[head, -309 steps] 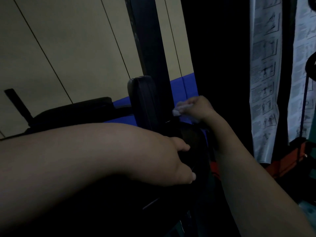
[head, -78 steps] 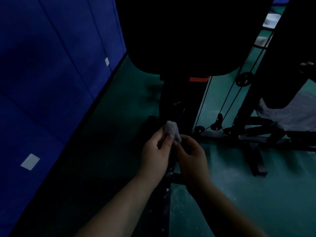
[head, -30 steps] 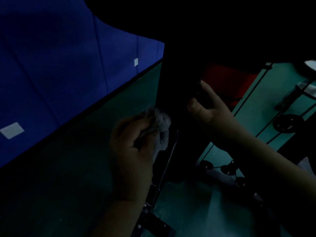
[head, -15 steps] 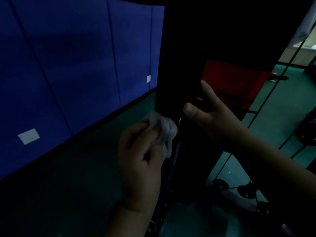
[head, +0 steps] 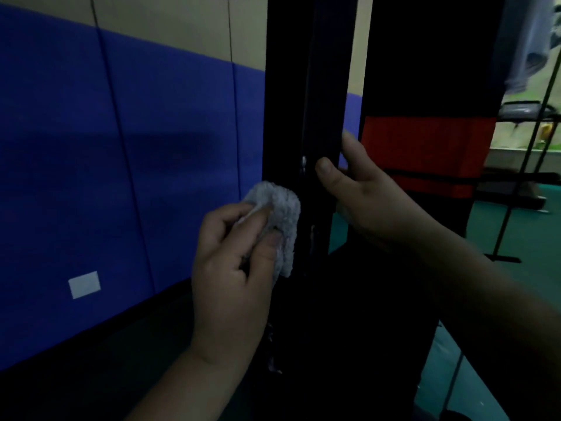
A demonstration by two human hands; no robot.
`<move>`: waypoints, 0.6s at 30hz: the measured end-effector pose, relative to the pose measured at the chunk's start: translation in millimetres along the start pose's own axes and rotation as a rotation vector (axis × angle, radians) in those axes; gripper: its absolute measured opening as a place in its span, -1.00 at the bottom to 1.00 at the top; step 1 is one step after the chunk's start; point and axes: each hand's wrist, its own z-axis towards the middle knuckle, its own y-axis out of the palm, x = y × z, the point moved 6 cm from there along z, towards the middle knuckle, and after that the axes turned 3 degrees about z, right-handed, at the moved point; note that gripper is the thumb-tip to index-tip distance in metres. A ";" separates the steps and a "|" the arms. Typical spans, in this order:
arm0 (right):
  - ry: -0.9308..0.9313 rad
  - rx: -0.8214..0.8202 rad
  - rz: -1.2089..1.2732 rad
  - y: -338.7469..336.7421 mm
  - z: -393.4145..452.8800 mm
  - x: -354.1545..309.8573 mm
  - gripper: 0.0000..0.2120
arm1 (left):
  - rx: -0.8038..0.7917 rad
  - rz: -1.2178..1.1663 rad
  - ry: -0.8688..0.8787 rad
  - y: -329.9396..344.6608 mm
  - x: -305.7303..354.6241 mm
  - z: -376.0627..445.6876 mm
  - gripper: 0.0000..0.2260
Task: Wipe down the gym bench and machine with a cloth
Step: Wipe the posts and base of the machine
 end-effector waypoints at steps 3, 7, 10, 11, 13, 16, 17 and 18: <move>-0.010 -0.079 -0.004 7.4 -12.0 19.2 -0.39 | 0.011 0.018 0.007 -2.4 -1.0 -5.4 -0.75; -0.004 -0.083 -0.013 10.3 -20.6 33.3 -0.52 | 0.092 -0.031 -0.027 1.3 -0.1 0.4 -0.66; -0.010 -0.103 -0.029 9.0 -18.8 33.8 -0.54 | 0.154 -0.028 -0.026 6.2 -3.7 -7.9 -0.76; -0.014 -0.104 -0.029 7.9 -18.1 34.4 -0.54 | 0.162 -0.036 -0.040 7.5 -4.7 -12.6 -0.78; -0.028 -0.104 -0.015 6.1 -16.9 35.4 -0.55 | 0.148 -0.030 -0.083 8.0 -6.3 -22.9 -0.80; -0.048 -0.092 0.040 6.8 -16.6 38.2 -0.56 | 0.086 0.011 -0.100 -1.9 1.2 -26.8 -0.73; -0.057 -0.087 0.064 7.4 -15.8 38.5 -0.56 | 0.080 0.056 -0.042 -7.7 11.8 -21.5 -0.69; -0.066 -0.086 0.087 7.0 -14.0 41.0 -0.56 | 0.082 0.109 0.043 -12.2 26.5 -11.8 -0.68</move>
